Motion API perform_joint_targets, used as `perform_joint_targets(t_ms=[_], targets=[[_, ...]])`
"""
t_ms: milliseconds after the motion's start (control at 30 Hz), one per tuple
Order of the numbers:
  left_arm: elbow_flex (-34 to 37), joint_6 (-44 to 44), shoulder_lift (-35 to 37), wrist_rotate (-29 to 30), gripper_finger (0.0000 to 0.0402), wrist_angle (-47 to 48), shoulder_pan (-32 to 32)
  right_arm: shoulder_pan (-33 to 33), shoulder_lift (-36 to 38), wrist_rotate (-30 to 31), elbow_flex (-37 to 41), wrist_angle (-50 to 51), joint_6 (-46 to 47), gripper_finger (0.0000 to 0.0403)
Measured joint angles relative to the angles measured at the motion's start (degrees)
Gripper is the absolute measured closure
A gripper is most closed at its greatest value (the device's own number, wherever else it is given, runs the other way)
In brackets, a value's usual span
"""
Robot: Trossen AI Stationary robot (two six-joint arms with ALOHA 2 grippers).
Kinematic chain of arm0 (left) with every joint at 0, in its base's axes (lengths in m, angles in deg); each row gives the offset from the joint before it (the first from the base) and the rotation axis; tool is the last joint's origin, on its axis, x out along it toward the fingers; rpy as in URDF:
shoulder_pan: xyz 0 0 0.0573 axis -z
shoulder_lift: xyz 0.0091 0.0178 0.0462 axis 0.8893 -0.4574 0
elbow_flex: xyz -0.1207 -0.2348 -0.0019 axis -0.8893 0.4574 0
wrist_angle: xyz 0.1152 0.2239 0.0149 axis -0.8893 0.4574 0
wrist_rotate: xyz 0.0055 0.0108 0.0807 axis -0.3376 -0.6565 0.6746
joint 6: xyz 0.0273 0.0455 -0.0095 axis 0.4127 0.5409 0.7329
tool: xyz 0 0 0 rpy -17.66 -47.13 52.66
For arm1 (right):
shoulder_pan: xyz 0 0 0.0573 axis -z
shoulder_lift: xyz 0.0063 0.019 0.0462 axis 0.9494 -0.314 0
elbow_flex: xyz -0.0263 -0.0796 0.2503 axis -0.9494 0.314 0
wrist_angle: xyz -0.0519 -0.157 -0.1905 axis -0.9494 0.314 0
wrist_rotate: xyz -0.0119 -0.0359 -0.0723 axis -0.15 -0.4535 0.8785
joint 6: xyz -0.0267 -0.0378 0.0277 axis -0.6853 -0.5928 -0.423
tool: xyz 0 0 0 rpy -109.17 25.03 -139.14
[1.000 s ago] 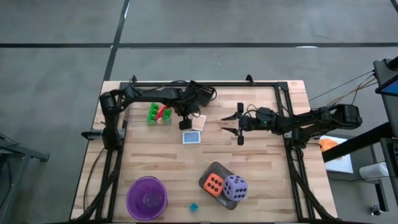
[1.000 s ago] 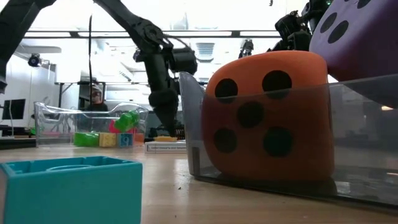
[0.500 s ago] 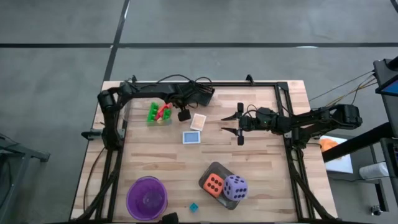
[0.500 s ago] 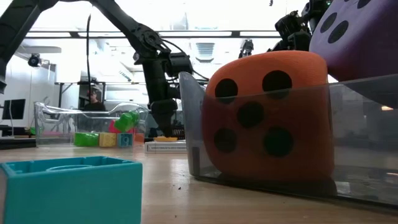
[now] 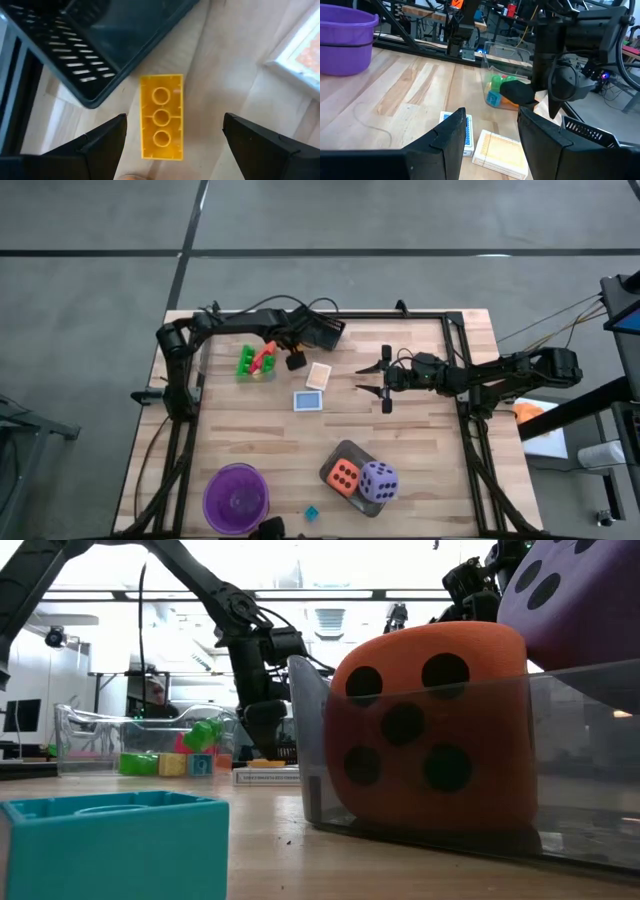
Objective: Pick & Place Toys
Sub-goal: Put the yellow game piece into the transparent bin
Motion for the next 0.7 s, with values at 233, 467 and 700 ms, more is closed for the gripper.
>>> perform_joint_targets(t_ms=[233, 467, 700], targets=[[2.0, -3.7, 0.0, -4.6, 0.007, -2.6, -0.2, 0.0, 0.0, 0.0, 0.0, -0.2, 0.0, 0.023], [2.3, -4.9, -0.1, -8.4, 0.007, -0.1, 0.1, 0.0, 0.0, 0.0, 0.0, -0.2, 0.0, 0.023], [2.2, -7.1, -0.1, -10.6, 0.007, 0.9, 1.5, 0.0, 0.0, 0.0, 0.0, -0.2, 0.0, 0.023]])
